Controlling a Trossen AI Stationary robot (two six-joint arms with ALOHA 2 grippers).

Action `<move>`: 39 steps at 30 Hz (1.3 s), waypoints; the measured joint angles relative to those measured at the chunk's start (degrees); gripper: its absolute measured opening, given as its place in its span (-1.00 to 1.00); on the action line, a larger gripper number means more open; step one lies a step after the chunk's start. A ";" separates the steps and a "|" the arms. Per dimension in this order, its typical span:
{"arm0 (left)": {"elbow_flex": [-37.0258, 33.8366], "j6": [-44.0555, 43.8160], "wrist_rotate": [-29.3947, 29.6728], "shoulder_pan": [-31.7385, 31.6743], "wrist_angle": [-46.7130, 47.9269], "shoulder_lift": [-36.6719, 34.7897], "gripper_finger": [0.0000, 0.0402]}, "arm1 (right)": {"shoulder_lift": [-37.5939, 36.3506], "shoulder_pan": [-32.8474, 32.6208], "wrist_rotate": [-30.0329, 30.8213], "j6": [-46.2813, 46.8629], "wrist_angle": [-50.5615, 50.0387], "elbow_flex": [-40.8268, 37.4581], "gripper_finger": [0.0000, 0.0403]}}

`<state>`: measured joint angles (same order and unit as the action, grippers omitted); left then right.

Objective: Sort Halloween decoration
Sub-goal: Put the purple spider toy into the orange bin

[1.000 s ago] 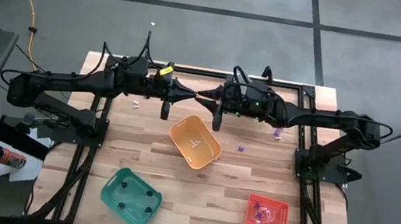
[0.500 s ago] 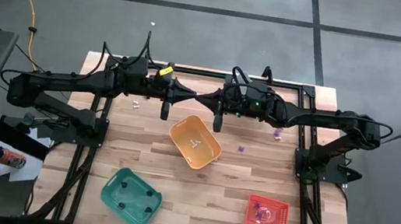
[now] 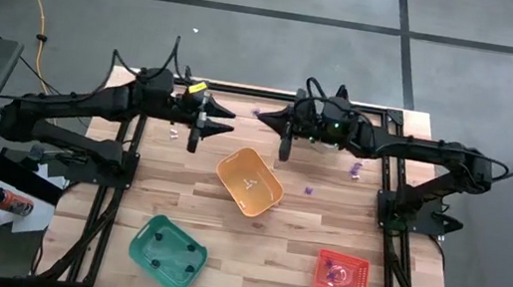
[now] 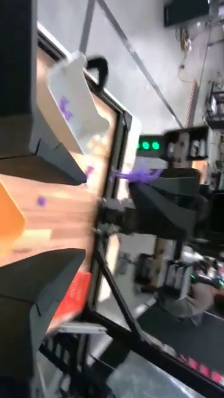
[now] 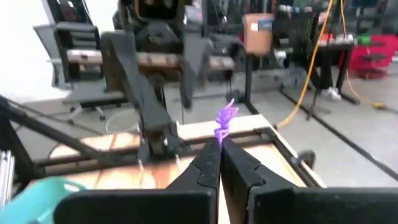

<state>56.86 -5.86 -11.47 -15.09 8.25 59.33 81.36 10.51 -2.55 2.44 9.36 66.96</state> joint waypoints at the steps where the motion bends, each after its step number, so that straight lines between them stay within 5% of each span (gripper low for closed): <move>1: 0.00 1.16 0.25 -0.59 1.91 -1.14 -0.15 | -0.81 0.57 -0.60 -0.05 -1.94 0.00 -1.00; 7: 0.02 7.69 7.34 -3.65 11.20 -6.78 -0.12 | -7.50 2.53 -4.66 1.79 -20.66 0.00 -1.00; 12: 0.02 8.04 8.14 -5.54 11.65 -7.13 -0.15 | -9.24 -0.70 -17.28 11.42 -39.97 -0.02 -1.00; 23: 0.02 8.04 8.12 -6.67 11.60 -2.80 -0.16 | -9.48 -34.53 -29.74 56.35 -45.76 -16.45 -1.00; 26: 0.02 8.08 8.12 -6.65 11.69 -2.54 -0.16 | -9.48 -43.40 -28.83 73.91 -44.42 -19.81 -1.00; 31: 0.02 8.37 8.12 -6.65 11.60 -2.58 -0.16 | -9.48 -51.84 -19.08 100.08 -40.90 -24.66 -1.00; 39: 0.02 8.06 8.12 -6.65 11.63 -2.60 -0.16 | -9.46 -53.69 -12.19 114.64 -36.74 -29.46 -1.00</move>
<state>56.88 2.20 -3.36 -21.74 19.88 56.73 71.90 -43.18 -14.74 117.09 -27.38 37.50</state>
